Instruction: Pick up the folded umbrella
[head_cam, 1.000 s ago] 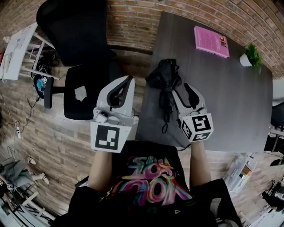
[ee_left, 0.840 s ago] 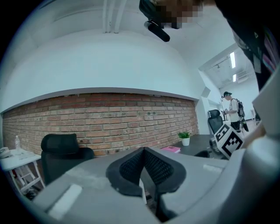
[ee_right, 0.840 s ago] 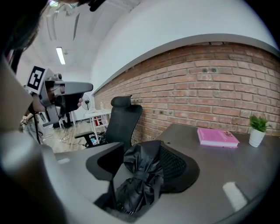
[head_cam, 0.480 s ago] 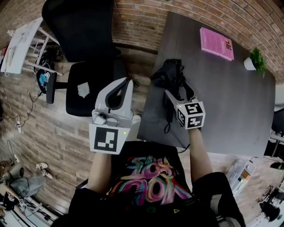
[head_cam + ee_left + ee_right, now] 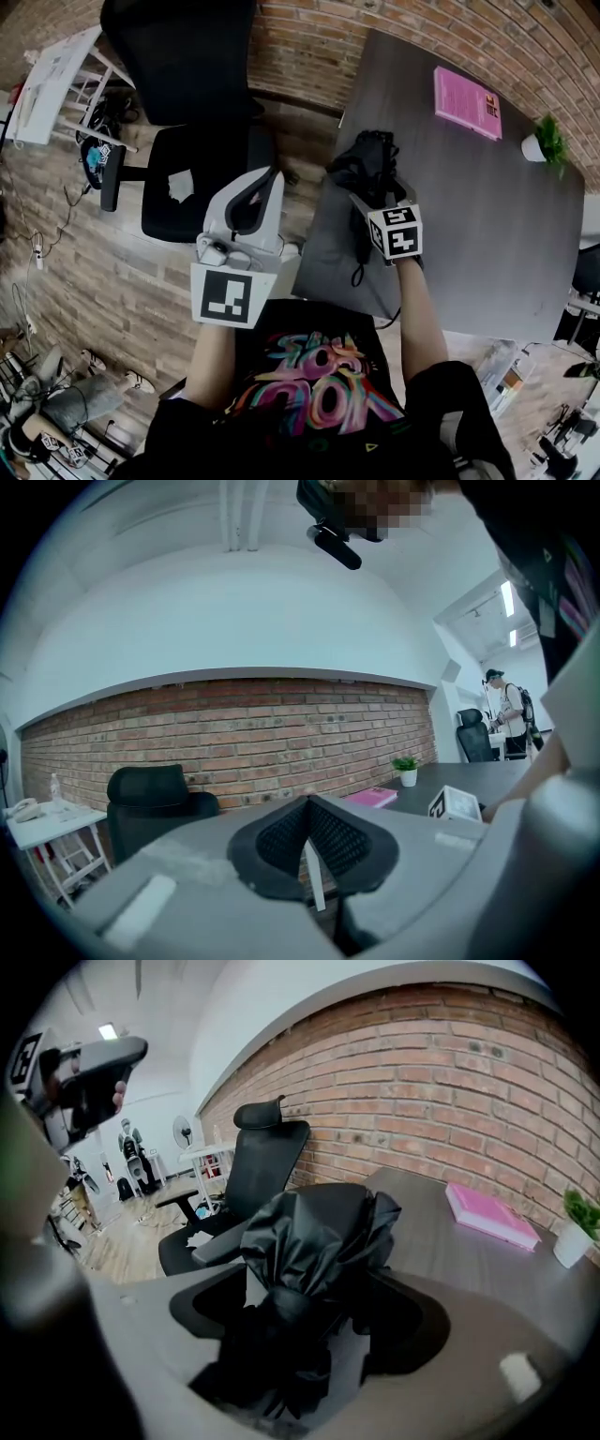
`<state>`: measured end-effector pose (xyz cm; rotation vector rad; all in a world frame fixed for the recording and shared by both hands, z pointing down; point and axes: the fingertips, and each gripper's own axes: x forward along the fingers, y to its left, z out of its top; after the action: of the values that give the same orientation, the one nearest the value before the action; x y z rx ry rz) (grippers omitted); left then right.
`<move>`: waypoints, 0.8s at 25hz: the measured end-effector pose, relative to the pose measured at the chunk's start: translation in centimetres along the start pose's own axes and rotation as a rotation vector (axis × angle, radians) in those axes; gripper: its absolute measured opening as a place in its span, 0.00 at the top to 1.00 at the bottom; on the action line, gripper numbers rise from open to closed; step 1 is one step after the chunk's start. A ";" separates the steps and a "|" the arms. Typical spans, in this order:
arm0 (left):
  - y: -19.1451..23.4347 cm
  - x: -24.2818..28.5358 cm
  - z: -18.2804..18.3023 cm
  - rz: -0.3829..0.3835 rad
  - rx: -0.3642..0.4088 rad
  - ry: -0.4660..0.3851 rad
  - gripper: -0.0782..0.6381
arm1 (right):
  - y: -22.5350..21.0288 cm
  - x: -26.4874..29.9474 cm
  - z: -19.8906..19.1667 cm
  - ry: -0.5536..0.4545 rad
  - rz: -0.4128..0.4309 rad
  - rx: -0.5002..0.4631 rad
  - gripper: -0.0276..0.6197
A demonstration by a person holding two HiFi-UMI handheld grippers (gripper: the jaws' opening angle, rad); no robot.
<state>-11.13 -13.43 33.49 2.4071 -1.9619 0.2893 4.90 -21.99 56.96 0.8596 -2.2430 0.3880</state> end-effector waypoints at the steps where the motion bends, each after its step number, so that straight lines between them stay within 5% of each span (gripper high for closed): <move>1: 0.1 0.0 0.0 0.001 -0.001 -0.002 0.89 | -0.1 0.3 -0.3 0.019 0.000 0.006 0.37; 20: 0.5 0.4 -0.1 0.015 -0.001 -0.004 0.89 | -0.3 3.8 -2.3 0.208 0.026 0.053 0.34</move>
<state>-11.55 -13.91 33.61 2.3955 -1.9821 0.2844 4.19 -22.86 61.30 0.7805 -2.0613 0.5259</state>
